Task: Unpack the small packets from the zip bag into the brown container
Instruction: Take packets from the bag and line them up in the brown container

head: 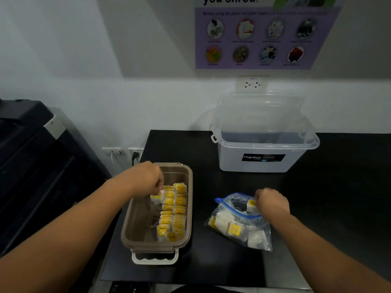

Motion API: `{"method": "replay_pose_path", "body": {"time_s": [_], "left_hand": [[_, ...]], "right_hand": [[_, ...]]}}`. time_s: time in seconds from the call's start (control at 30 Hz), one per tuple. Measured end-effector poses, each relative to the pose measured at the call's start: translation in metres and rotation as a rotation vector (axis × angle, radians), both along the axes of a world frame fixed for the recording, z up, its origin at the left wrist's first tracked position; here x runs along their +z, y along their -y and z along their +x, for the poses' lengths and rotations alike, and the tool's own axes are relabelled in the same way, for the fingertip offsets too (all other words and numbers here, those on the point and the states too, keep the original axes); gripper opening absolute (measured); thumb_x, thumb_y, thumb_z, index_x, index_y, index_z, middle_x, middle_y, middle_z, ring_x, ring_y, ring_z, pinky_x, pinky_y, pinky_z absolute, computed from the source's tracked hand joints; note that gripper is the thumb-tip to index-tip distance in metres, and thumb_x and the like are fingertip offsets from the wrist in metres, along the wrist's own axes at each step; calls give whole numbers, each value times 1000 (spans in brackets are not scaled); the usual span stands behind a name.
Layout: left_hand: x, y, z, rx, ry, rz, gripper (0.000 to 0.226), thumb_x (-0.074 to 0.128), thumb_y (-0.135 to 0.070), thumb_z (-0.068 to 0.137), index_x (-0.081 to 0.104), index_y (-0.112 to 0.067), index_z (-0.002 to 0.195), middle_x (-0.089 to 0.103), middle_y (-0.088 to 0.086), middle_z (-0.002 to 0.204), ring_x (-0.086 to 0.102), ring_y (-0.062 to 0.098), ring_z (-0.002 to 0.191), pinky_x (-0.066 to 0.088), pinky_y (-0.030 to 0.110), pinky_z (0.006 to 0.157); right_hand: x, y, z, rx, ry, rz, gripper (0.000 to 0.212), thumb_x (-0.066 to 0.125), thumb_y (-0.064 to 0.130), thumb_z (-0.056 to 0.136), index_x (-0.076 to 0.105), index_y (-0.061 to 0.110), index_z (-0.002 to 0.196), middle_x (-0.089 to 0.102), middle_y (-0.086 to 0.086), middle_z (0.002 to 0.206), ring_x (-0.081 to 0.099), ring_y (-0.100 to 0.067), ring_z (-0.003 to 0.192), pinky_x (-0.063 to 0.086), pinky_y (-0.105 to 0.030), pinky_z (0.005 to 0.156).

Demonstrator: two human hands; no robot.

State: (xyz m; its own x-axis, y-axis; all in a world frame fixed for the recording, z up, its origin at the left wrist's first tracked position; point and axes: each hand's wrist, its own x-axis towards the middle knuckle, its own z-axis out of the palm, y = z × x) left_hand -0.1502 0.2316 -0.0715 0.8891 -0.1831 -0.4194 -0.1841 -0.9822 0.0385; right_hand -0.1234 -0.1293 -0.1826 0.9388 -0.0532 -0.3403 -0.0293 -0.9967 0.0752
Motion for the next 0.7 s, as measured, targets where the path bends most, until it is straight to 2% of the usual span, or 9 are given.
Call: {"method": "replay_pose_path", "body": {"time_s": [0.07, 0.17, 0.3, 0.37, 0.4, 0.47, 0.5, 0.6, 0.7], "left_hand": [[-10, -1, 1, -28, -47, 59, 11, 73, -18, 86, 73, -26, 77, 65, -13, 73, 57, 1, 67, 39, 15, 63], [-24, 2, 4, -96, -64, 182, 25, 69, -13, 83, 59, -25, 63, 64, -5, 72, 61, 11, 71, 48, 25, 65], [-38, 6, 8, -227, -41, 319, 22, 63, -11, 86, 56, -19, 66, 57, 1, 67, 61, 20, 69, 56, 33, 69], [-44, 7, 11, -259, -18, 352, 15, 62, -10, 89, 61, -18, 76, 58, -1, 74, 63, 20, 75, 60, 35, 77], [-47, 8, 12, -274, -2, 368, 9, 61, -9, 91, 67, -15, 90, 63, 2, 83, 66, 21, 84, 59, 35, 80], [-53, 11, 15, -275, 4, 391, 20, 59, -7, 94, 68, -11, 111, 69, 8, 107, 68, 25, 100, 56, 35, 84], [-54, 12, 16, -272, -4, 396, 23, 57, -7, 95, 66, -10, 116, 68, 9, 113, 67, 26, 104, 56, 36, 86], [-58, 13, 18, -276, 14, 409, 24, 56, -8, 98, 66, -11, 119, 68, 8, 116, 67, 25, 105, 57, 37, 90], [-59, 12, 17, -289, 38, 424, 23, 56, -9, 98, 67, -11, 117, 69, 8, 112, 68, 25, 101, 58, 39, 88]], "right_hand": [[0, -2, -3, -9, 19, -20, 28, 64, 23, 96, 64, 26, 124, 60, -3, 120, 57, -21, 108, 53, -35, 88], [5, -7, -7, -40, 23, -4, 29, 65, 22, 95, 63, 25, 125, 60, -3, 121, 58, -22, 110, 54, -37, 91], [14, -16, -10, -123, 15, 70, 27, 64, 18, 95, 64, 26, 121, 65, -4, 113, 62, -22, 101, 55, -40, 93], [18, -21, -12, -163, 20, 101, 26, 65, 18, 94, 64, 27, 118, 65, -4, 109, 63, -23, 98, 56, -40, 91], [20, -23, -13, -182, 17, 116, 26, 66, 19, 94, 64, 27, 118, 65, -4, 107, 63, -22, 97, 57, -40, 90], [25, -27, -15, -213, 31, 150, 24, 67, 19, 93, 64, 27, 115, 65, -4, 103, 64, -22, 93, 59, -41, 87], [27, -29, -16, -227, 47, 172, 22, 67, 19, 93, 64, 27, 114, 65, -4, 102, 64, -22, 91, 59, -41, 86], [35, -35, -18, -257, 136, 289, 22, 65, 17, 95, 65, 27, 115, 67, -4, 103, 65, -21, 90, 60, -39, 82], [44, -47, -19, -291, 193, 491, 23, 65, 18, 97, 68, 29, 117, 69, -3, 107, 66, -20, 93, 59, -38, 83]]}}
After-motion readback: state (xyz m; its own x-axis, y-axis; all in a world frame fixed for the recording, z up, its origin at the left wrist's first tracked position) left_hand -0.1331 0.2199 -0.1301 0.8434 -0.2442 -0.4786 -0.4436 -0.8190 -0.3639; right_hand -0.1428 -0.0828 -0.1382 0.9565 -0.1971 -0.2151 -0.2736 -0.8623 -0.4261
